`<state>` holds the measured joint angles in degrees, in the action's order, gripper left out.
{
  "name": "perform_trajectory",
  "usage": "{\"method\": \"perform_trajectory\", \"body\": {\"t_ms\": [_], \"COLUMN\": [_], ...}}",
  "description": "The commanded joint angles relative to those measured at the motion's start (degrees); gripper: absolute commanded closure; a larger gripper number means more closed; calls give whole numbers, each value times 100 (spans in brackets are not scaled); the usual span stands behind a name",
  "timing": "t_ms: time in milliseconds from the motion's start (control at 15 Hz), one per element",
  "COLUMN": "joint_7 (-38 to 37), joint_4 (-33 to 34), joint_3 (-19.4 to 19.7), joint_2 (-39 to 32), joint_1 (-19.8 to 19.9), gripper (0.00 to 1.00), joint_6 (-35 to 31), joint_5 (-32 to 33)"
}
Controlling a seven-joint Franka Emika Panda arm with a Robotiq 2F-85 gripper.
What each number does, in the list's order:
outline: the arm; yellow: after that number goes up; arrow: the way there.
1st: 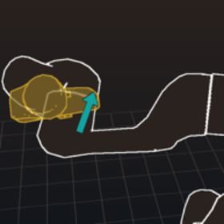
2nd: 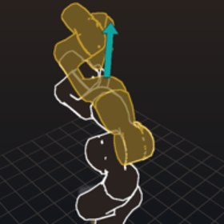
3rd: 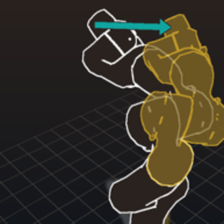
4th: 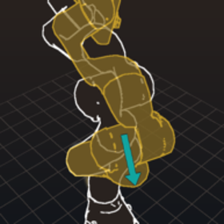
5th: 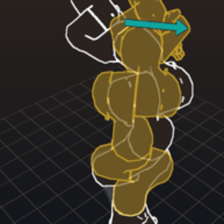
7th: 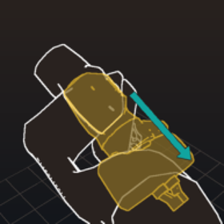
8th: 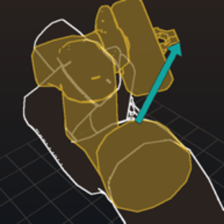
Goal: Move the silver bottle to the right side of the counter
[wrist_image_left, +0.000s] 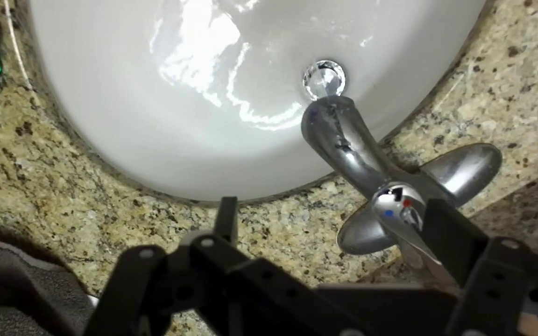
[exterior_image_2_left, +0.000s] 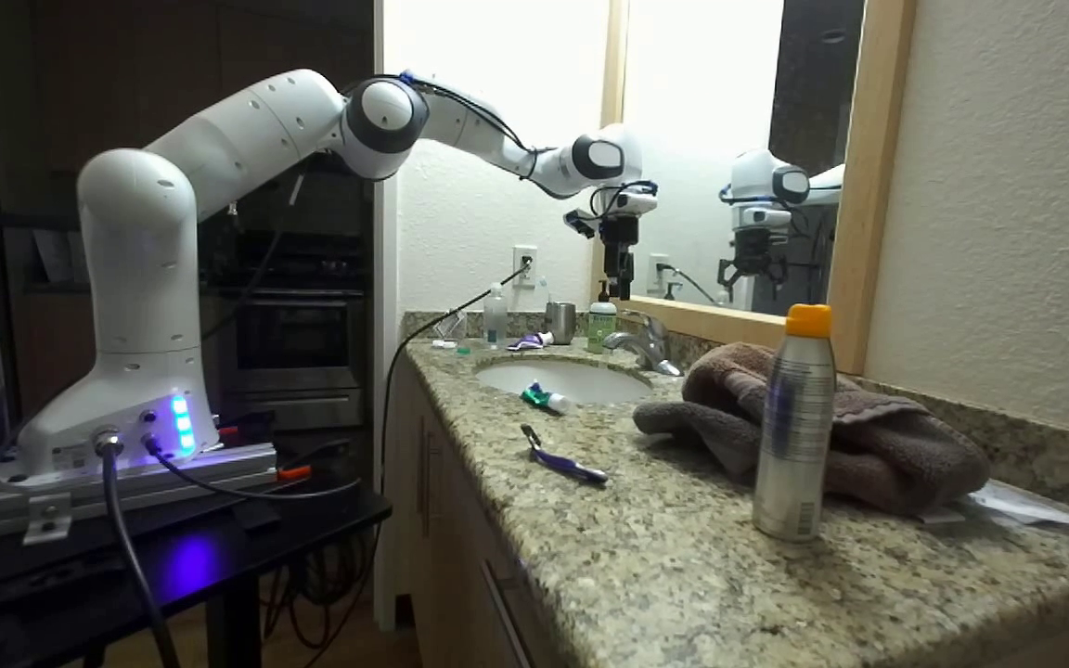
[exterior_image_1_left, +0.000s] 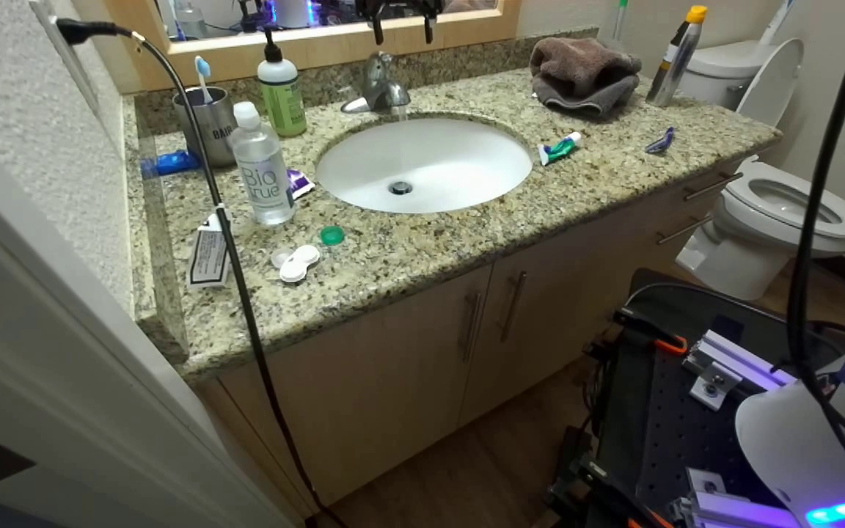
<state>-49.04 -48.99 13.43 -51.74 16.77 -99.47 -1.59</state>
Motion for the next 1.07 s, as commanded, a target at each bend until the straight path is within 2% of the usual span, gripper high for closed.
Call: {"method": "perform_trajectory", "body": {"t_ms": [0, 333, 600, 867, 1000], "joint_7": [-366, -874, -1110, -1355, -1421], "joint_4": [213, 198, 498, 803, 947], "joint_3": [29, 115, 194, 198, 161], "joint_2": [-240, -384, -561, -732, -853], "joint_1": [61, -3, 168, 333, 447], "gripper": [0, 0, 0, 0, 0], "joint_6": [-257, -47, 374, 1356, 1621], "joint_5": [-67, 70, 88, 81, 40]}}
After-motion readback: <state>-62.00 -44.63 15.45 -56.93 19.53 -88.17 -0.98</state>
